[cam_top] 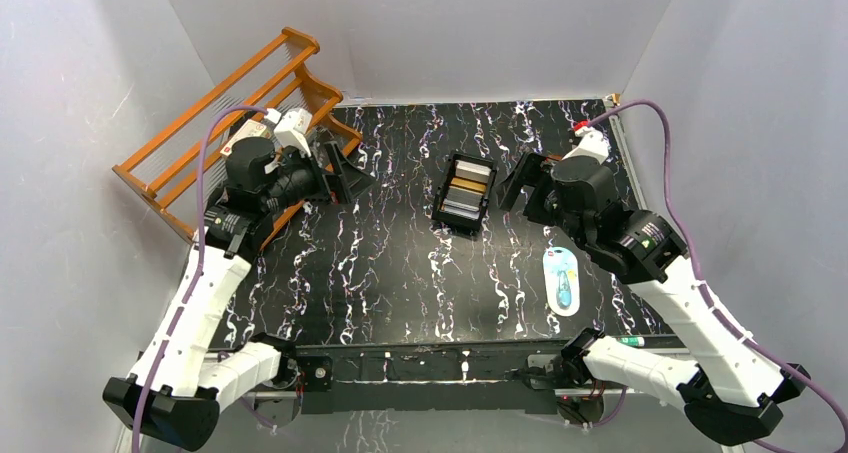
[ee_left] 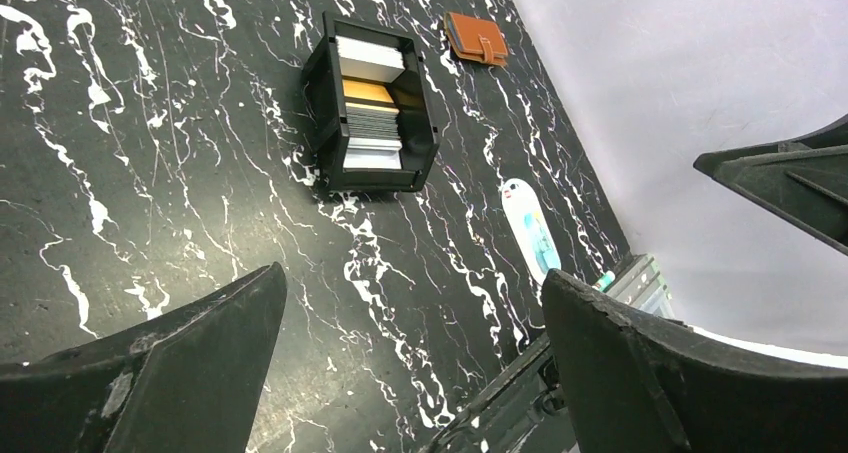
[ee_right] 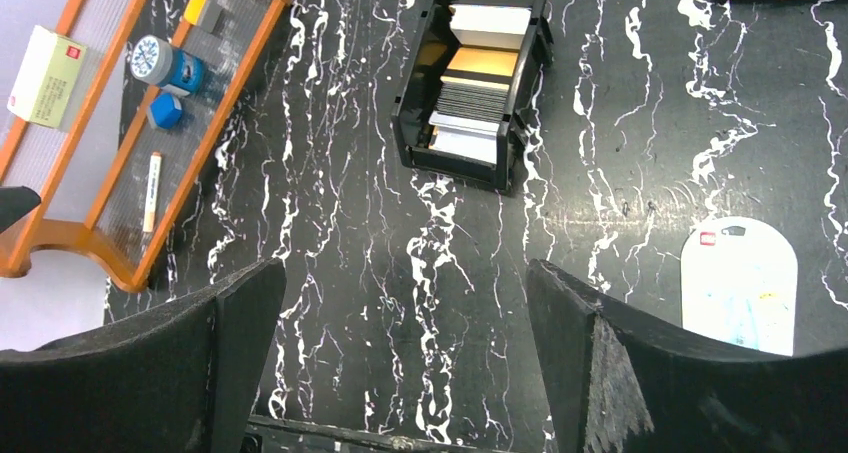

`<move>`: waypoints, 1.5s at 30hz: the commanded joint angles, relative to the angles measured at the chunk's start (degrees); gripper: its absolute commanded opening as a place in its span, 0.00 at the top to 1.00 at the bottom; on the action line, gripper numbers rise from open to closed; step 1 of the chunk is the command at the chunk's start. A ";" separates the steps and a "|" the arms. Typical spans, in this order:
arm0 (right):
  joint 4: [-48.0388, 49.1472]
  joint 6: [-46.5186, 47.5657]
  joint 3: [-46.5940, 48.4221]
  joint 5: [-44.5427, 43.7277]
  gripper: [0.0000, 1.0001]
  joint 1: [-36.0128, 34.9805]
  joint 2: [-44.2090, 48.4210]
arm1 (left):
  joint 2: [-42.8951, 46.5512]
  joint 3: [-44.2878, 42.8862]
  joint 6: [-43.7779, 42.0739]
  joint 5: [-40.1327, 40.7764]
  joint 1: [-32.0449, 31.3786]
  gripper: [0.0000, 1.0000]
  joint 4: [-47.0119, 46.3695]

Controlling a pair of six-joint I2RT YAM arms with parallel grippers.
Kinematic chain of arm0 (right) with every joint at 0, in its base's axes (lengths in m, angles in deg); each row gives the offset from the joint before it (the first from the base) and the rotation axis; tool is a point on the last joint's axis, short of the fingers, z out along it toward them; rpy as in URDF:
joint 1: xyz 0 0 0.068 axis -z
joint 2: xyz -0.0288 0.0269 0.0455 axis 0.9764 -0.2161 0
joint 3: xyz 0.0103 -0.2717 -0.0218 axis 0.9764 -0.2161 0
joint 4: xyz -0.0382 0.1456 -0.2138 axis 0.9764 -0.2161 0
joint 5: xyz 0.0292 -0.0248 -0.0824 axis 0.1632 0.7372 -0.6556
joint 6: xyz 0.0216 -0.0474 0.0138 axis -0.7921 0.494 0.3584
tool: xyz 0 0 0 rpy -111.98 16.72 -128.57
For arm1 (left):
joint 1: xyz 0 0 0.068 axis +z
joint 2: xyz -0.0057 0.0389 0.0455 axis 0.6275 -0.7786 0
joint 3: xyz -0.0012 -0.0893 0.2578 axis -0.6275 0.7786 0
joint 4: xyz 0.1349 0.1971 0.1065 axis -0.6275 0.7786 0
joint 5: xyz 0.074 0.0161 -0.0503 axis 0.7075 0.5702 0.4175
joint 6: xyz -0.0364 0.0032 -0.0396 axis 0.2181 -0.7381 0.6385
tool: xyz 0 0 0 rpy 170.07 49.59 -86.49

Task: Put the credit cards into the card holder
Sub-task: Pick up the card holder from the center of the board.

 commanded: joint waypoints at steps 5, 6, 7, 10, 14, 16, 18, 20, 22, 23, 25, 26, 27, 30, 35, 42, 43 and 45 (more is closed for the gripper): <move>8.36 -0.22 -4.55 -4.05 0.02 0.10 1.77 | 3.45 2.61 -1.00 1.51 0.04 0.01 -3.63; 9.02 0.08 -5.22 -4.86 0.02 0.11 1.46 | 3.20 3.29 -0.63 1.36 0.01 0.01 -3.73; 9.76 1.51 -5.82 -5.03 0.01 0.15 0.96 | 2.85 4.10 -0.38 1.03 0.06 0.01 -3.84; 10.34 4.41 -6.14 -8.48 0.02 0.15 -1.86 | 1.21 6.96 -0.30 0.62 0.06 0.01 -3.77; 7.85 5.66 -3.39 -15.51 0.02 0.24 -8.91 | -0.23 10.08 -0.43 2.59 0.04 0.01 -3.03; 7.38 7.30 -2.05 -18.58 0.02 1.33 -12.52 | -0.57 11.86 -0.63 3.98 0.08 0.01 -3.18; 8.61 9.40 -1.11 -18.78 0.02 4.41 -15.32 | -0.52 13.48 0.05 5.85 0.09 0.01 -3.81; 11.48 11.62 -1.23 -14.94 0.02 10.03 -17.11 | 0.15 15.59 0.87 6.28 0.03 0.01 -5.60; 14.68 12.90 -2.28 -9.29 0.02 16.78 -18.48 | 0.79 17.76 1.36 6.63 -0.05 0.01 -7.31; 16.44 13.21 -3.11 -7.58 0.02 19.89 -19.14 | 1.02 18.56 1.48 6.71 -0.04 0.01 -7.83; 20.06 13.52 -4.98 -5.06 0.08 25.00 -20.58 | 1.48 19.81 1.58 6.61 -0.03 0.01 -8.65; 22.28 14.00 -6.07 -3.70 0.12 27.36 -21.39 | 1.90 20.46 1.73 6.56 -0.03 0.01 -9.26; 24.54 14.50 -7.29 -2.64 0.16 29.43 -22.24 | 2.40 21.13 2.02 6.70 -0.07 0.01 -9.96; 28.68 12.37 -9.23 2.91 0.33 36.07 -25.57 | 4.29 23.63 2.57 7.26 -0.12 0.01 -12.46; 33.31 -0.70 -9.91 12.60 0.39 46.62 -32.84 | 4.80 27.18 3.04 9.60 -0.39 0.01 -14.63; 43.56 -10.89 -10.05 16.65 0.41 50.28 -42.25 | 6.30 25.93 -1.18 9.13 -0.38 0.01 -12.50; 44.67 -12.28 -10.01 17.12 0.40 50.67 -43.46 | 6.58 26.31 -1.30 8.65 -0.37 0.01 -12.45; 45.50 -15.90 -10.05 16.76 0.38 51.68 -46.18 | 6.68 26.70 -1.95 8.01 -0.42 0.01 -12.59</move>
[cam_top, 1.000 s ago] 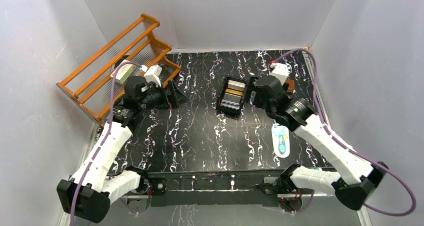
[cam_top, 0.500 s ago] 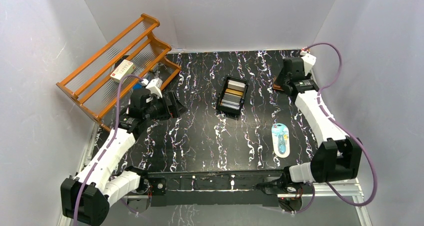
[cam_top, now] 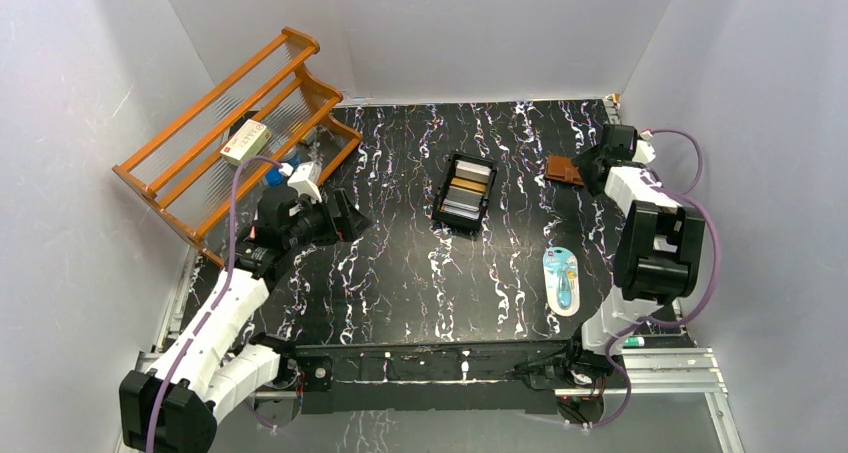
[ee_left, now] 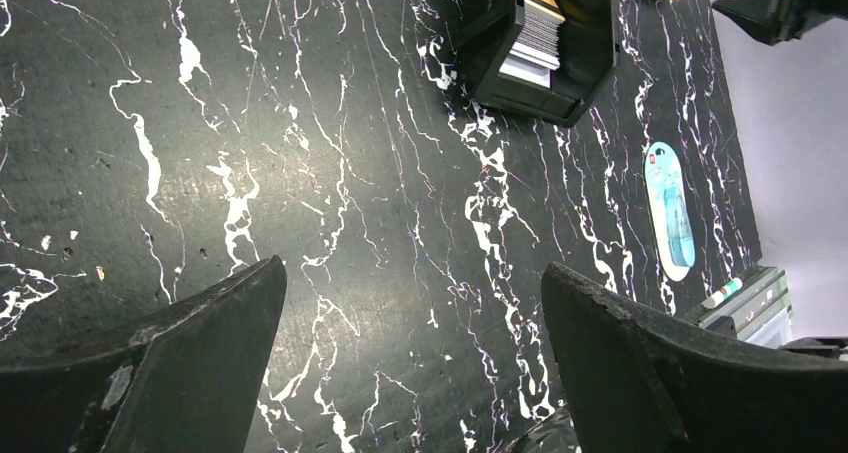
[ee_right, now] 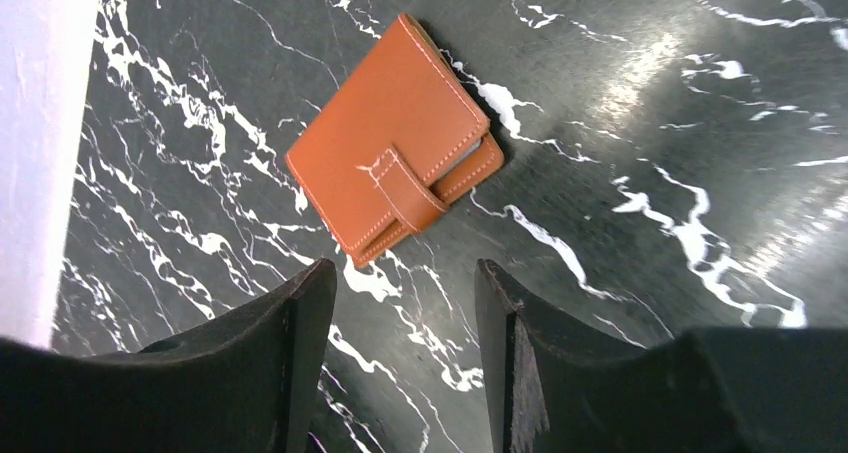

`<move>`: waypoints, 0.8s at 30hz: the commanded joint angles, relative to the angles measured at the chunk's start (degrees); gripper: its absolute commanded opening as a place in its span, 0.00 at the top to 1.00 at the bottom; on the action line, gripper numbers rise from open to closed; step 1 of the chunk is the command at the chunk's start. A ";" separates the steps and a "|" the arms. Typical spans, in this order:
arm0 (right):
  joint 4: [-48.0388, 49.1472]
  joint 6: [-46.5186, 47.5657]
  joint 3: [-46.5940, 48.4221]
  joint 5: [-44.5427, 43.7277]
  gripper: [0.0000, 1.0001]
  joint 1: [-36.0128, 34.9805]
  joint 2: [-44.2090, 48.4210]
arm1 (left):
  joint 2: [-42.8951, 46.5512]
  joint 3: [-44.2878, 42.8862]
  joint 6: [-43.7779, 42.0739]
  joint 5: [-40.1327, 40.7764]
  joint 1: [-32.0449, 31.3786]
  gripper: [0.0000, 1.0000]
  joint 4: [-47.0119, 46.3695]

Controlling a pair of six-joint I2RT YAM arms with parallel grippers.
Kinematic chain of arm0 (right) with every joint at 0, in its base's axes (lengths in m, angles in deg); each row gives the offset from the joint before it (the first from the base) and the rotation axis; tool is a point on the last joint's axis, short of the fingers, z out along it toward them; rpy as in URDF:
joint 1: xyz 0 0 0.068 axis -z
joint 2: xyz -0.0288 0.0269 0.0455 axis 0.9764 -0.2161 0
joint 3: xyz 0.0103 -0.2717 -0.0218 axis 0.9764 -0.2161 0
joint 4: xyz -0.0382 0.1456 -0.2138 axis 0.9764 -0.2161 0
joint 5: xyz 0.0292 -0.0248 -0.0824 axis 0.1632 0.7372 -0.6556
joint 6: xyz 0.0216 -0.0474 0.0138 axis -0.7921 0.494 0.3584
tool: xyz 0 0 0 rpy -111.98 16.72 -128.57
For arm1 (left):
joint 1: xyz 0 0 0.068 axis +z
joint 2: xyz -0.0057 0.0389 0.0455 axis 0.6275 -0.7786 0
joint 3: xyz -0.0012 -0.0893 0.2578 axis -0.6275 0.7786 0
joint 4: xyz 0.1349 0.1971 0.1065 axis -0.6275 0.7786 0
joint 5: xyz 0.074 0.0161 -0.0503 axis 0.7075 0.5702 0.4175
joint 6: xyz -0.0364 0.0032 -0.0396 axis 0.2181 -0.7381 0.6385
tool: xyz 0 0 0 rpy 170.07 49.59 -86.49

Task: Put the credit cards into the card holder
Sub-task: Pick up the card holder from the center of the board.

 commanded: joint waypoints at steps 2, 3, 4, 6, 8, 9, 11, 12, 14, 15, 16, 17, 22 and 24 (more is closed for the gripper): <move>9.06 -12.89 -1.21 3.12 0.36 2.93 -5.61 | 2.03 -0.40 -3.11 -1.42 -0.41 0.01 -0.08; 10.81 -14.72 -2.36 4.13 0.35 3.68 -6.15 | 2.28 -0.61 -3.63 -1.72 -0.43 0.01 0.03; 12.94 -16.50 -3.44 5.59 0.35 4.35 -6.72 | 2.35 -0.77 -4.19 -1.87 -0.44 0.01 0.18; 15.80 -19.27 -4.65 8.47 0.33 5.16 -7.93 | 2.18 -1.03 -4.75 -1.90 -0.50 0.01 0.40; 17.91 -20.13 -4.89 9.54 0.29 5.20 -9.32 | 2.04 -1.01 -4.73 -2.17 -0.56 0.01 0.47; 18.72 -20.35 -4.85 10.00 0.28 5.22 -10.10 | 1.99 -1.01 -4.77 -2.49 -0.59 0.01 0.41; 19.35 -20.91 -4.61 10.67 0.27 5.26 -11.74 | 1.91 -1.01 -5.12 -2.84 -0.70 0.01 0.50; 19.64 -21.37 -4.56 10.99 0.27 5.26 -12.44 | 1.86 -1.01 -5.31 -2.80 -0.68 0.01 0.50; 21.30 -22.42 -5.02 11.57 0.27 5.37 -13.43 | 1.70 -1.16 -5.49 -2.84 -0.67 0.01 0.65; 22.33 -23.05 -5.49 12.00 0.27 5.35 -13.85 | 1.68 -1.15 -5.55 -2.86 -0.73 0.02 0.67; 23.29 -23.90 -5.88 12.56 0.28 5.42 -14.33 | 1.61 -1.18 -5.60 -2.92 -0.69 0.02 0.72; 23.87 -24.59 -6.14 13.03 0.29 5.48 -14.78 | 1.58 -1.20 -5.72 -2.88 -0.74 0.02 0.78; 23.00 -26.28 -5.10 13.47 0.49 5.52 -16.61 | 1.36 -1.60 -6.42 -2.71 -0.67 0.02 1.36; 22.85 -26.27 -5.07 13.23 0.58 5.60 -16.85 | 1.29 -1.67 -6.63 -2.65 -0.70 0.02 1.54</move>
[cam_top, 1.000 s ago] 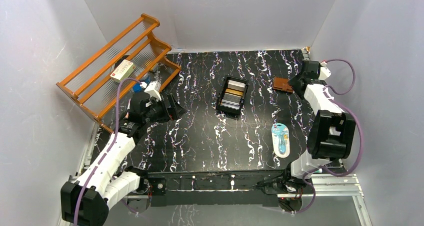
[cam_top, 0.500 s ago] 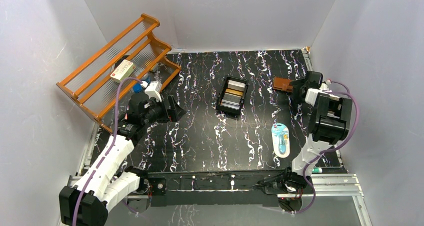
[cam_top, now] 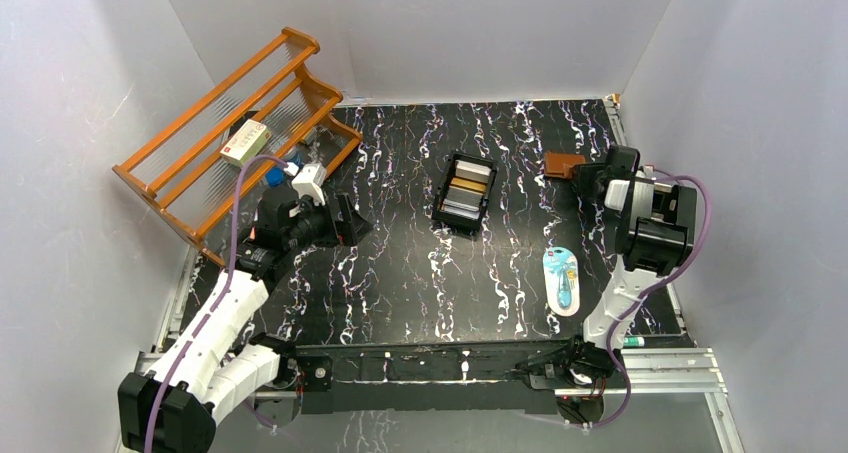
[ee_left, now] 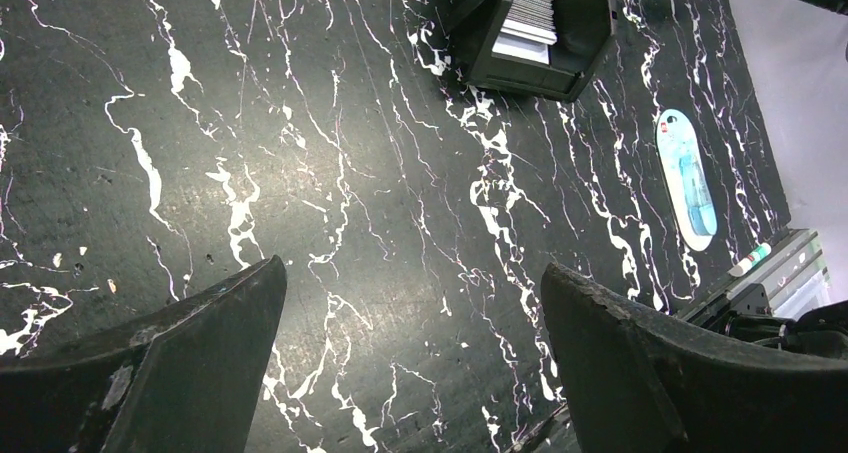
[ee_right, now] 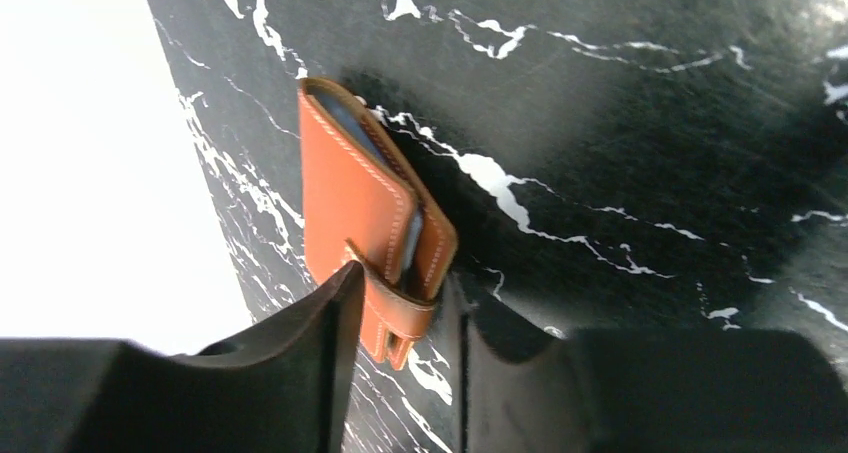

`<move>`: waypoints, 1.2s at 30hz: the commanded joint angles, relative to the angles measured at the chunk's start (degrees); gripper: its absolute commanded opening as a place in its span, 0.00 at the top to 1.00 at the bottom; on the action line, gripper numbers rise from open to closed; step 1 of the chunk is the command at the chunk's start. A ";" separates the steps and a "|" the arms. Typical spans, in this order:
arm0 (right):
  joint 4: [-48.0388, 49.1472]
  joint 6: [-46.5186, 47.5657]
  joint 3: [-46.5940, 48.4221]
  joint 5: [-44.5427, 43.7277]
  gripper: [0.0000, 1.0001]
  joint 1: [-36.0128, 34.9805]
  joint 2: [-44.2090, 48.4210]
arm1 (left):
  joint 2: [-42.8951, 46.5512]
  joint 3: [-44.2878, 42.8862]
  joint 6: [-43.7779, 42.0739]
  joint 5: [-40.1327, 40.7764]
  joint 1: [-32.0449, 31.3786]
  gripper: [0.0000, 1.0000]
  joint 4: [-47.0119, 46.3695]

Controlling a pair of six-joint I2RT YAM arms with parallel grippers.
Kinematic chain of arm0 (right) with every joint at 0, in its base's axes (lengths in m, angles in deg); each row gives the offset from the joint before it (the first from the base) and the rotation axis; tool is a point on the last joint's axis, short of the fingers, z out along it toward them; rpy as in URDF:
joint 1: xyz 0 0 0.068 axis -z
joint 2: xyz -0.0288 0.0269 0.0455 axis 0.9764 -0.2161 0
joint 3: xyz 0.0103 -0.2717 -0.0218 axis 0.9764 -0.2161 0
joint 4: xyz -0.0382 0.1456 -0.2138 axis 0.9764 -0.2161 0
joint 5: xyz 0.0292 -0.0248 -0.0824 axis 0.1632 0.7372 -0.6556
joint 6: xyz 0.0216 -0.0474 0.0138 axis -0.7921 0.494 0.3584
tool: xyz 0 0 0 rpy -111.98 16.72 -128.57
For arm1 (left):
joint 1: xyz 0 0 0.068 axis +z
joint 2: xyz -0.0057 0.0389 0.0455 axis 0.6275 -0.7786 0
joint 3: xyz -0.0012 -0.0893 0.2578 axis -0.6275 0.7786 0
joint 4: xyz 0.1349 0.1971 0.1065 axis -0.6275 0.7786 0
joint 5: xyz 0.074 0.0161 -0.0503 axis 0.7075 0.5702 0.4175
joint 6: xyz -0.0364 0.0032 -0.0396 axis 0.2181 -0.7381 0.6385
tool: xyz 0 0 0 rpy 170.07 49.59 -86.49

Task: Put the credit cards into the card holder
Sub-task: Pick up the card holder from the center of the board.

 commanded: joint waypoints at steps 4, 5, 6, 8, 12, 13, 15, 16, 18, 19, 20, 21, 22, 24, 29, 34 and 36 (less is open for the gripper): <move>-0.56 0.56 -0.08 0.10 0.84 0.40 -2.06 | 0.31 -1.88 -1.91 -0.07 -0.29 0.03 1.71; -0.36 1.50 -0.08 0.15 0.89 0.45 -1.77 | 0.26 -2.02 -2.08 -0.04 -0.29 0.03 1.79; -0.40 2.54 -0.02 0.28 0.93 0.49 -1.36 | 0.20 -2.05 -2.17 0.00 -0.29 0.04 1.82; -0.63 4.79 0.00 0.29 1.00 0.50 -0.02 | 0.07 -2.11 -2.31 0.12 -0.29 0.05 1.88; -3.30 9.85 0.60 0.83 1.00 0.50 3.44 | 0.06 -2.20 -2.67 -0.04 -0.30 0.08 1.99; -5.15 11.39 1.30 1.07 1.00 0.50 4.39 | 0.01 -2.23 -2.84 0.03 -0.28 0.08 2.06; -10.10 14.85 2.78 1.45 1.00 0.42 6.35 | 0.03 -2.24 -3.02 0.28 -0.24 0.09 2.17; -12.68 16.63 3.32 1.70 1.00 0.33 7.44 | 0.02 -2.25 -3.14 0.33 -0.32 0.09 2.23; -17.54 20.92 4.36 1.85 1.00 -0.04 9.98 | 0.09 -2.26 -3.25 0.32 -0.28 0.09 2.23; -20.24 23.15 4.92 1.29 1.00 -0.36 11.42 | 0.04 -2.24 -3.26 0.36 -0.28 0.10 2.26; -22.67 25.37 5.39 0.28 1.00 -0.91 12.99 | 0.00 -2.16 -3.26 0.39 -0.31 0.10 2.24; -24.77 27.97 5.82 -0.54 1.00 -1.51 15.08 | -0.11 -2.17 -3.26 0.21 -0.28 0.10 2.28; -27.12 29.85 6.51 -1.43 1.00 -2.26 16.52 | -0.12 -2.17 -3.26 -0.04 -0.31 0.10 2.33; -32.01 33.20 7.54 -2.64 1.00 -3.80 19.25 | -0.26 -2.24 -3.26 -0.53 -0.31 0.10 2.35; -41.32 39.92 7.74 -4.15 1.00 -9.07 27.34 | -0.32 -2.50 -3.25 0.71 -0.29 0.12 3.20; -50.61 44.11 9.32 -6.78 1.00 -18.55 33.40 | -0.42 -2.82 -3.43 2.10 -0.32 0.12 4.01; -53.26 44.63 9.09 -9.04 1.00 -22.97 35.51 | -0.48 -2.94 -3.35 1.99 -0.35 0.13 4.27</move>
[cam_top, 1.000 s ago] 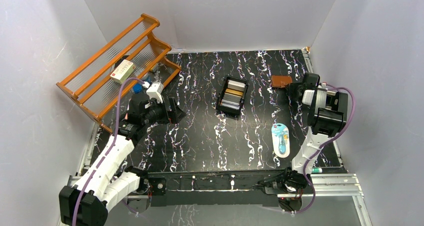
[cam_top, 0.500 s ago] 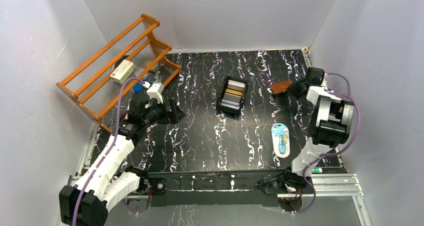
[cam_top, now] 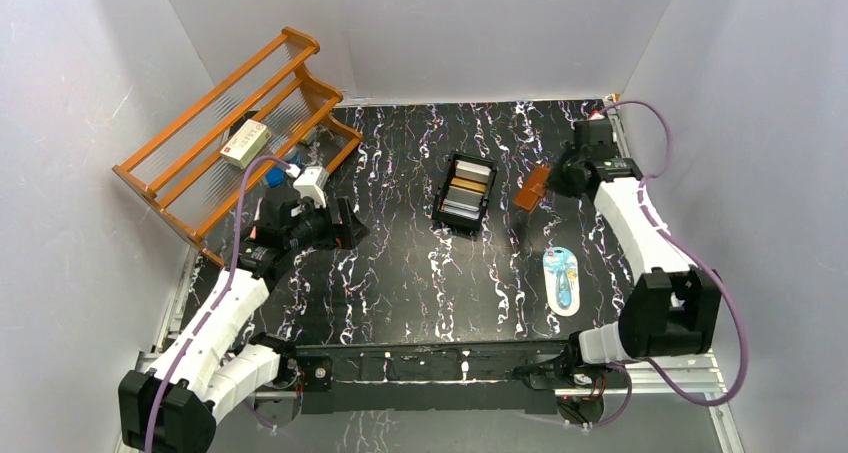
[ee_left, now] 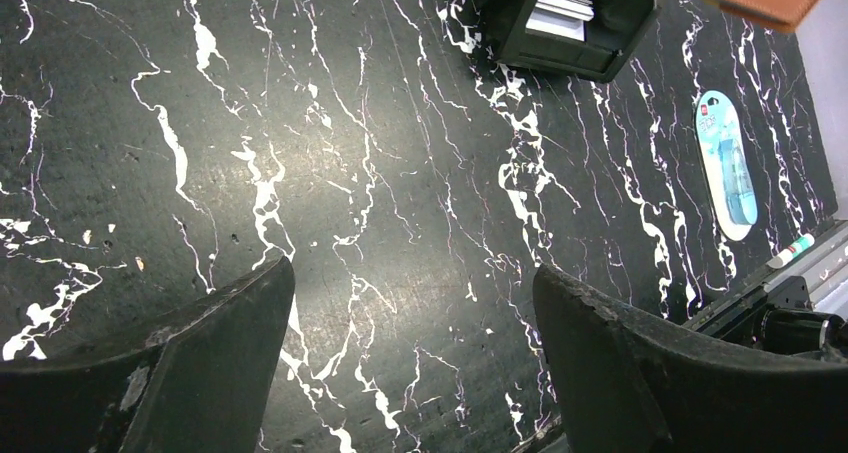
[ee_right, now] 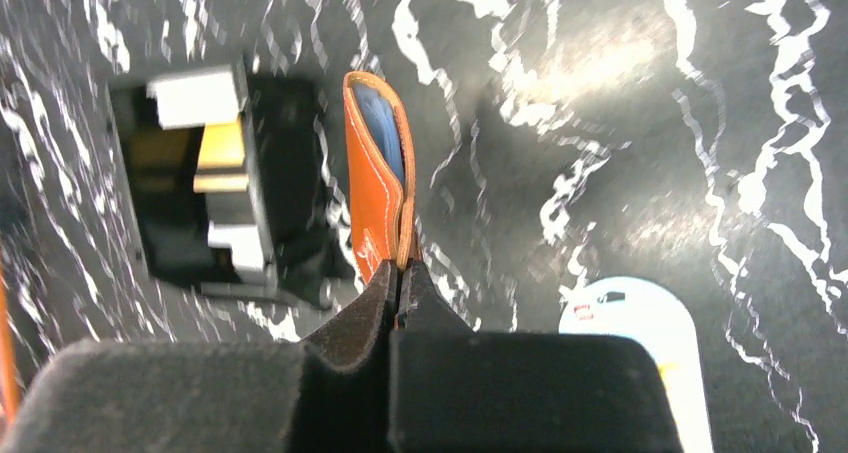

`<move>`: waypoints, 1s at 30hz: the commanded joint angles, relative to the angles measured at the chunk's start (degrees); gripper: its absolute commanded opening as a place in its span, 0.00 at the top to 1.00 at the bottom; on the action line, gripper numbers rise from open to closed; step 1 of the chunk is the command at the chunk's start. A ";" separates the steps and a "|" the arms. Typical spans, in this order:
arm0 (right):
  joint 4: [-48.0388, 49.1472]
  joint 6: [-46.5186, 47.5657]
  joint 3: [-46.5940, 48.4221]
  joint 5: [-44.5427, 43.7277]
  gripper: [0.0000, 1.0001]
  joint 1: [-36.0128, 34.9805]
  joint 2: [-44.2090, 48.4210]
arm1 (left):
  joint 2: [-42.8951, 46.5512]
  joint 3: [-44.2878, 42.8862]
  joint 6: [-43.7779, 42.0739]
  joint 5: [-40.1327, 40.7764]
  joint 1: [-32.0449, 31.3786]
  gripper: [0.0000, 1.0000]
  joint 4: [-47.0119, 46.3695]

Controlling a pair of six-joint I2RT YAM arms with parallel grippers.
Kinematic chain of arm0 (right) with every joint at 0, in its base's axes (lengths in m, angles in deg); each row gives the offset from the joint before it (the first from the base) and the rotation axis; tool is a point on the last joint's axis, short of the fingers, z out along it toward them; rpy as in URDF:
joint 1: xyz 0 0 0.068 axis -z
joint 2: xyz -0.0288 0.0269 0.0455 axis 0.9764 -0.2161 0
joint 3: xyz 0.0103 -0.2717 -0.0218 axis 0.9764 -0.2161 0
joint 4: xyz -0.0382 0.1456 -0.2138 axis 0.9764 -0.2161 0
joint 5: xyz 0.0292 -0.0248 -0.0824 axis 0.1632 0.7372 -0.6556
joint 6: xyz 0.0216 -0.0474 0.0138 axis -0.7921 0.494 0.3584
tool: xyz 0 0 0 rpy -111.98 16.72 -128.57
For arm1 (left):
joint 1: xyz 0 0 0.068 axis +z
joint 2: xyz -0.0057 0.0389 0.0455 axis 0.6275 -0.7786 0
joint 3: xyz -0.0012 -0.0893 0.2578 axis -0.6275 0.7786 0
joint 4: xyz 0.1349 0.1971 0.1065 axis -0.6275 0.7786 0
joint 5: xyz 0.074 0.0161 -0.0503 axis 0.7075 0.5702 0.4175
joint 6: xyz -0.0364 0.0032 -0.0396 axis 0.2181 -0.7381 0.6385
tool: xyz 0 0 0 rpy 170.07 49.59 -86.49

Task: Put the credit cards into the card holder
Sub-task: Pick up the card holder from the center of the board, then place the card holder at the center of the board.

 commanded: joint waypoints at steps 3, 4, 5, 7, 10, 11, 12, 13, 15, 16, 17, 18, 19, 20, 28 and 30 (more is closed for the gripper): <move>-13.23 4.59 2.48 -7.96 1.00 -13.98 7.29 | 0.08 -2.75 -0.53 1.02 -0.28 0.14 2.02; -14.13 4.21 2.25 -8.73 1.00 -16.21 8.18 | 0.06 -2.99 -0.44 1.21 -0.28 0.14 2.36; -14.90 3.69 2.06 -9.59 1.00 -18.62 8.91 | -0.05 -3.11 -0.40 1.30 -0.35 0.14 2.60; -17.13 2.07 2.14 -12.90 1.00 -23.93 9.43 | -0.12 -3.53 -0.44 1.48 -0.36 0.15 3.09; -21.18 -0.45 3.35 -20.09 1.00 -31.44 7.88 | -0.10 -3.88 -0.56 2.16 -0.33 0.15 3.69; -22.32 -1.26 3.91 -21.87 1.00 -33.67 6.96 | 0.04 -3.97 -0.57 2.64 -0.28 0.15 4.04; -23.41 -1.81 4.44 -23.60 1.00 -35.52 5.94 | 0.25 -4.10 -0.57 3.20 -0.28 0.15 4.43; -24.61 -2.45 5.03 -25.30 1.00 -37.20 4.78 | 0.54 -4.26 -0.57 3.88 -0.30 0.16 4.80; -26.68 -3.61 6.40 -28.79 1.00 -40.18 2.49 | 1.42 -4.50 -0.57 5.91 -0.28 0.16 5.63; -27.89 -4.12 7.10 -30.42 1.00 -41.57 1.33 | 2.06 -4.54 -0.57 7.11 -0.28 0.16 5.90; -28.66 -4.65 7.89 -31.71 1.00 -43.09 0.06 | 2.87 -4.54 -0.45 8.39 -0.30 0.16 6.10; -29.50 -5.24 8.82 -32.68 1.00 -44.56 -1.34 | 3.76 -4.42 -0.35 10.02 -0.34 0.16 6.30; -30.16 -5.98 10.10 -33.48 1.00 -46.01 -2.98 | 4.68 -4.40 -0.31 12.15 -0.31 0.16 6.60; -30.72 -6.71 10.95 -34.05 1.00 -47.56 -4.56 | 5.66 -4.41 -0.24 14.09 -0.28 0.16 6.93; -12.75 -6.75 9.90 -17.00 0.73 -53.18 -16.37 | 12.33 -5.32 1.71 29.94 -0.12 0.14 11.42; -5.26 -6.65 7.22 -9.44 0.69 -53.20 -14.36 | 11.34 -5.32 1.72 28.70 -0.13 0.14 11.26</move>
